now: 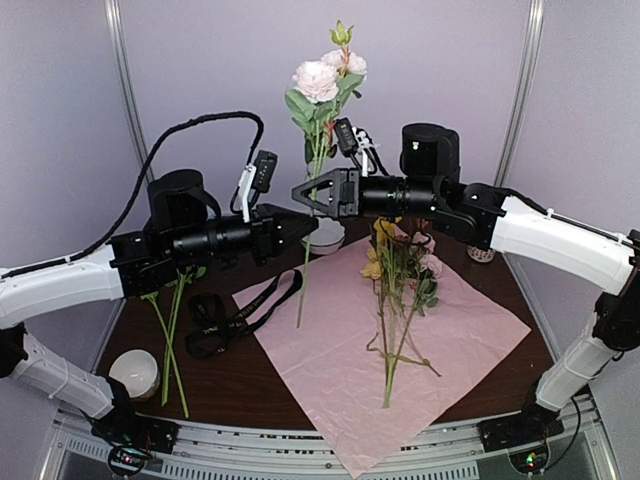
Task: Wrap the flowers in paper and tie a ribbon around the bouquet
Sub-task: Pass from the left arm to the right, then place the fake flower on the flattened wrapping paper, then pick up the fake flower from the corner of the board, then pass from the left arm to the right, then place the fake flower on the flattened wrapping paper, then pick up the fake flower from the corner of the board, then pass from the left arm to the right
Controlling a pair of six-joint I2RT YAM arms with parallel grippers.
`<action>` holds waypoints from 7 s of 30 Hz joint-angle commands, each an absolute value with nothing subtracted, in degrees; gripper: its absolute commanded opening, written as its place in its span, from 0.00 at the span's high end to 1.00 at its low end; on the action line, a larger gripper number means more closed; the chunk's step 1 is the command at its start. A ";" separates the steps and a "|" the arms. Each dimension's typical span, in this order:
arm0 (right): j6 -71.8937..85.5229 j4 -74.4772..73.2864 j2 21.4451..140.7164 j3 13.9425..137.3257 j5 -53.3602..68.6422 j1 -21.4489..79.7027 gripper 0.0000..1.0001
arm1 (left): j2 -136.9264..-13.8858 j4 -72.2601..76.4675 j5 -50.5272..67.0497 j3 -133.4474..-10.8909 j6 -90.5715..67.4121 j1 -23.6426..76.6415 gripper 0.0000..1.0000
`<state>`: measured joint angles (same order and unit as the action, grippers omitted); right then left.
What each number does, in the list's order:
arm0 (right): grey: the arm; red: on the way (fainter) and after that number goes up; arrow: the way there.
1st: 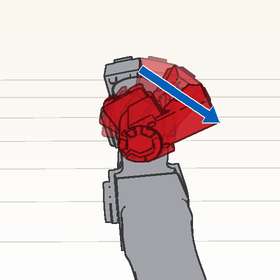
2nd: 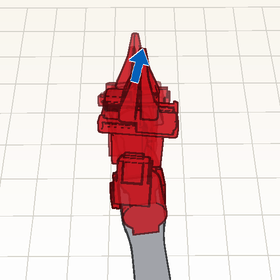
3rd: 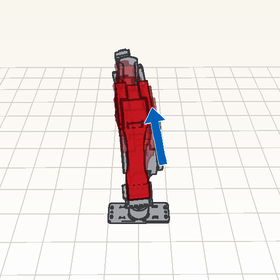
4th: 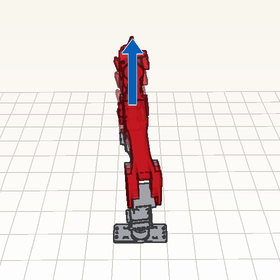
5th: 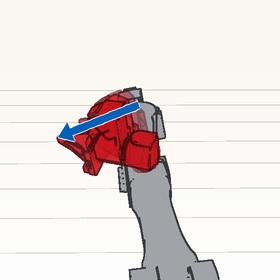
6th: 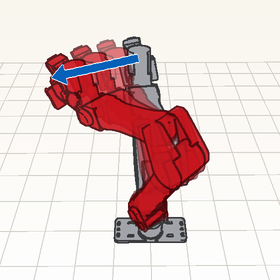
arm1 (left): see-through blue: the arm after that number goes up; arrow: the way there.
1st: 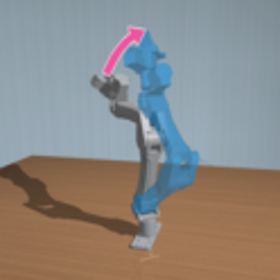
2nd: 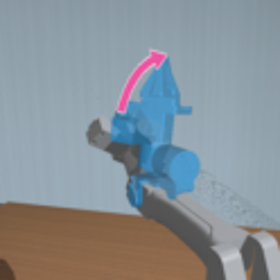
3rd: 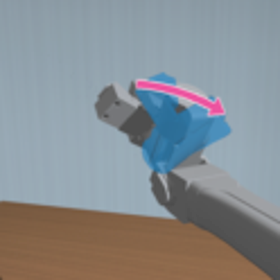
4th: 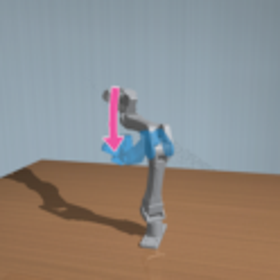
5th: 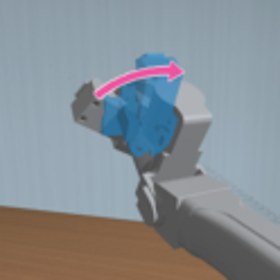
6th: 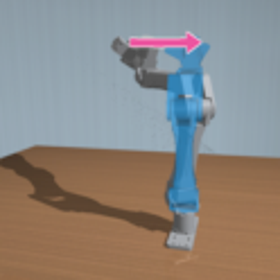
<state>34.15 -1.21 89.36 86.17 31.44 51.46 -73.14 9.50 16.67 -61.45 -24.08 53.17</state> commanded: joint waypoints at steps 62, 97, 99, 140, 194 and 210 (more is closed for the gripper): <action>33.27 -38.53 93.96 73.62 4.32 32.96 0.68 | -90.75 -29.45 -5.24 -47.64 -36.67 -1.88 0.74; 19.86 -7.00 86.92 85.10 36.37 52.37 0.53 | -63.16 6.20 9.88 -65.48 -31.45 41.39 1.00; 19.70 -6.01 88.32 87.45 36.77 53.68 0.49 | -65.68 8.49 10.61 -67.85 -29.06 45.35 1.00; 39.58 -27.59 91.25 60.46 11.15 35.20 0.94 | -78.90 -40.55 -10.63 -52.95 -38.70 17.95 0.43; 37.90 -30.34 82.24 63.40 4.25 34.65 0.53 | -67.77 -34.35 -11.80 -62.50 -29.75 18.62 1.00; 26.44 -0.08 80.78 73.57 33.50 49.87 0.15 | -73.41 8.43 16.29 -71.57 -33.85 47.37 1.00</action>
